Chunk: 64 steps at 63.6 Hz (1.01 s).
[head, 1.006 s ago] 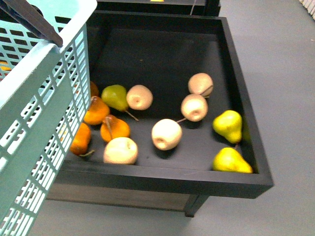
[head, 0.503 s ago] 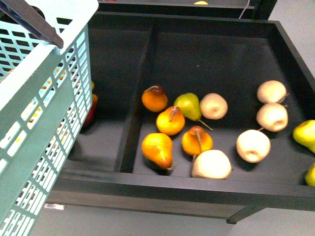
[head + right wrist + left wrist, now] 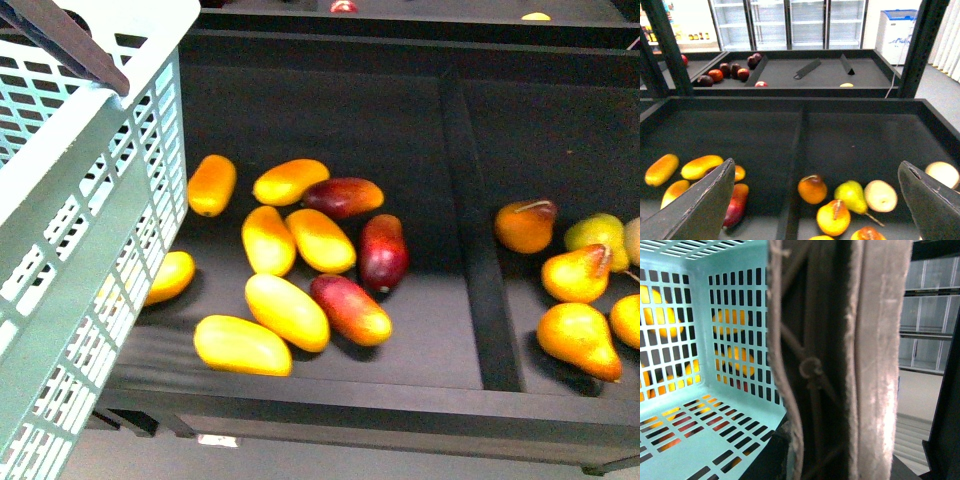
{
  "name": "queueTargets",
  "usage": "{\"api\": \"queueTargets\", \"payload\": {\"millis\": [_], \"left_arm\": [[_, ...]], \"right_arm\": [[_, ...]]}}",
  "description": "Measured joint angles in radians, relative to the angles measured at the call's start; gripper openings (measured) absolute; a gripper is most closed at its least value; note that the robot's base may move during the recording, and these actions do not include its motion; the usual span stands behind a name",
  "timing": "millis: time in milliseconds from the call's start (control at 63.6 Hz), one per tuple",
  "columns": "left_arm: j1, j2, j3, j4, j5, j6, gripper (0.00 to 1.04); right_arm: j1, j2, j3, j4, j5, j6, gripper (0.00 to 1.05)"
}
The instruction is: Pick mango and avocado into basket
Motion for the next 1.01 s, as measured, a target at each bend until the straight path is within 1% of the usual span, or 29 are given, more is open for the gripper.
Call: {"api": "queueTargets", "payload": {"millis": [1006], "left_arm": [[0.000, -0.001, 0.000, 0.000, 0.000, 0.000, 0.15]], "right_arm": [[-0.001, -0.002, 0.000, 0.000, 0.000, 0.000, 0.96]]}}
